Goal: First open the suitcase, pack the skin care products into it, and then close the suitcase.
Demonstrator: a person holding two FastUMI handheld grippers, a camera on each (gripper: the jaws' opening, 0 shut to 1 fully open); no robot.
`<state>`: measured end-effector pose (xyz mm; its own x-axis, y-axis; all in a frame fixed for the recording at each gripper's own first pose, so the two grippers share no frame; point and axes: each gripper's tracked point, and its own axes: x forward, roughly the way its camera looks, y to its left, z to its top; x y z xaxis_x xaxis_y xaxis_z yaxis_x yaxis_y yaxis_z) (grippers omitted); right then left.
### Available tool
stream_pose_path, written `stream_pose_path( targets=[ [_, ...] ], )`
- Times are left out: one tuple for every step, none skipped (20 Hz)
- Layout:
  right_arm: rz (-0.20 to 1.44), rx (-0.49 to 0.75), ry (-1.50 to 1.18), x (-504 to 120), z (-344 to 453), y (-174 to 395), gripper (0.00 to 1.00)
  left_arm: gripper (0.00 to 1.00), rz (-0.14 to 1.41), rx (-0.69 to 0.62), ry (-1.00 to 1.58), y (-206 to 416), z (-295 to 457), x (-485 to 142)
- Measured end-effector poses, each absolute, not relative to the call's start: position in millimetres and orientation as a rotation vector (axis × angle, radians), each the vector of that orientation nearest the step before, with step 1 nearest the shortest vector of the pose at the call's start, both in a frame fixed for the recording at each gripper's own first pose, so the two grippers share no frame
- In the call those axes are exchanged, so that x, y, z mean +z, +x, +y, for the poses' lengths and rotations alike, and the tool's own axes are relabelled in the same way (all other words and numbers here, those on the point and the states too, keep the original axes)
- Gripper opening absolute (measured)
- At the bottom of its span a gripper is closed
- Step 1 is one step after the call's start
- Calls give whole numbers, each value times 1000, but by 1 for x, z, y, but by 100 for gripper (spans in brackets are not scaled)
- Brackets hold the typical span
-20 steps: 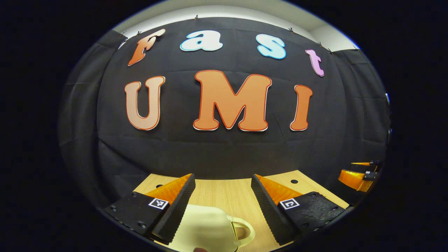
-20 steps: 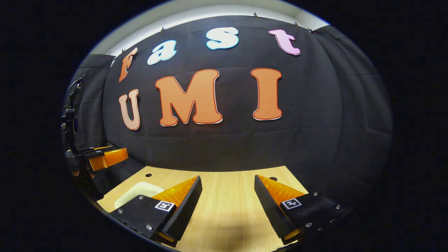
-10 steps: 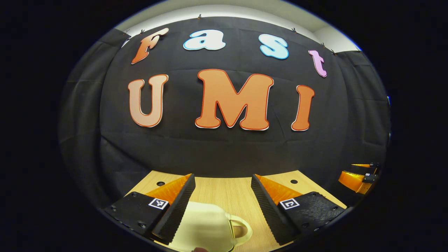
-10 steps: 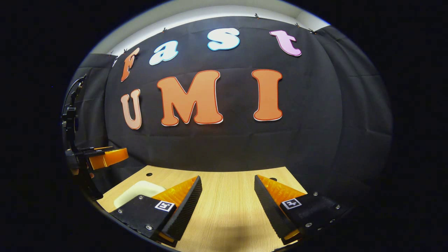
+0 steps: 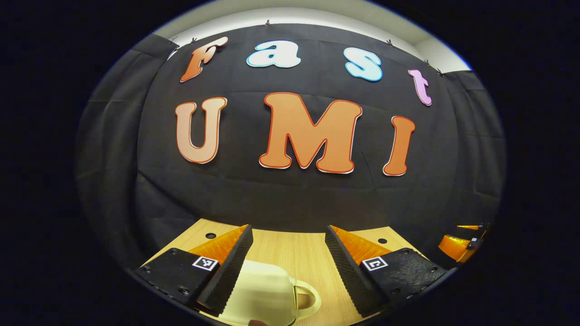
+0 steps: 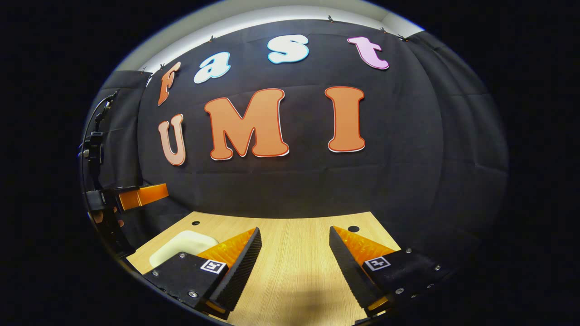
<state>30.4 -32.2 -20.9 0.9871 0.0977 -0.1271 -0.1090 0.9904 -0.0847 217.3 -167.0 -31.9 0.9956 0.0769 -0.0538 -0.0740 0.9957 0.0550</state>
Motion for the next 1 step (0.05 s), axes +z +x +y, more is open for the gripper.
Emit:
stream_pose_path(
  targets=[
    [120,103,-91,-19,-33,30,95,99,56,78,57,218,-165,-32]
  ],
)
